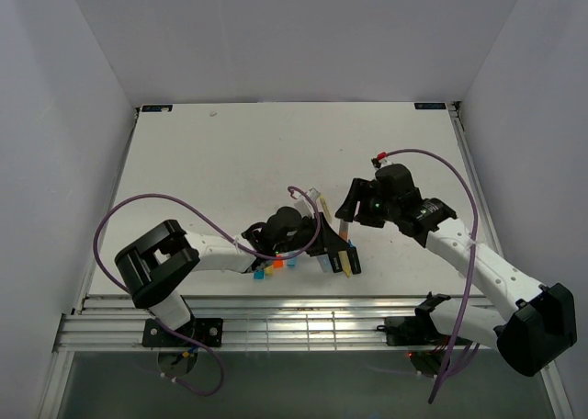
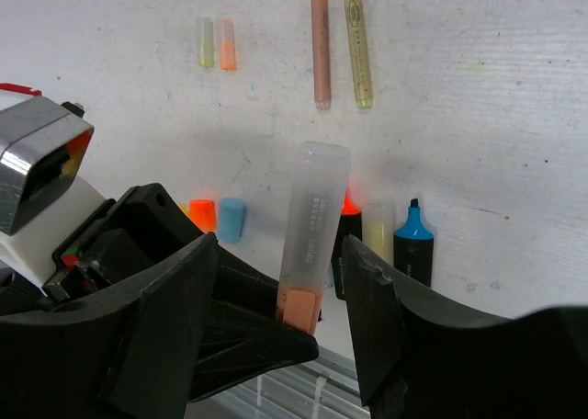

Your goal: Open the pen caps

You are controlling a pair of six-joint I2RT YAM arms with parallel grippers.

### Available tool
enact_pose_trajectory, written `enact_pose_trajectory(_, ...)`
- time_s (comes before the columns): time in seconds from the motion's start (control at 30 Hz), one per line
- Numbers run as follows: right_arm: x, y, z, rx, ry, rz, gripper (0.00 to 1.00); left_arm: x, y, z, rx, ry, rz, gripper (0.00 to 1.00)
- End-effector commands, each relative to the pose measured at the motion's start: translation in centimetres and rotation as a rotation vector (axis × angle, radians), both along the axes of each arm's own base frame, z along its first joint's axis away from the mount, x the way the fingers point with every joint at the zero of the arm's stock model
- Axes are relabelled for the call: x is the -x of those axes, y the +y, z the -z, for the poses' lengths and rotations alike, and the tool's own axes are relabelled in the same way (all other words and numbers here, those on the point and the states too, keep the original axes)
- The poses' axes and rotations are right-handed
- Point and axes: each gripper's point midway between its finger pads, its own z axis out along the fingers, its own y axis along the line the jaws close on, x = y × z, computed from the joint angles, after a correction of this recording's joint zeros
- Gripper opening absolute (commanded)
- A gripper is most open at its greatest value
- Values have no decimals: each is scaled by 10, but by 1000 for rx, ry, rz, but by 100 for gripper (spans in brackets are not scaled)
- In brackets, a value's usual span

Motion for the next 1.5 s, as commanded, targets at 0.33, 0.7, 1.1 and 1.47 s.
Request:
enact_pose_trajectory(0.33, -4, 1, 4, 45, 13, -17, 50, 2, -1, -23, 41, -55, 18, 0)
enact_pose_trajectory(0.7, 1, 10, 22, 71, 46, -31, 40, 1, -5, -30, 54, -67, 28, 0)
enact_pose_trajectory(1.1, 4, 10, 34, 85, 58, -35, 39, 1, -4, -34, 57, -78, 27, 0)
enact_pose_trajectory(1.47, 7, 13, 40, 74, 66, -36, 28, 3, -3, -30, 53, -65, 29, 0)
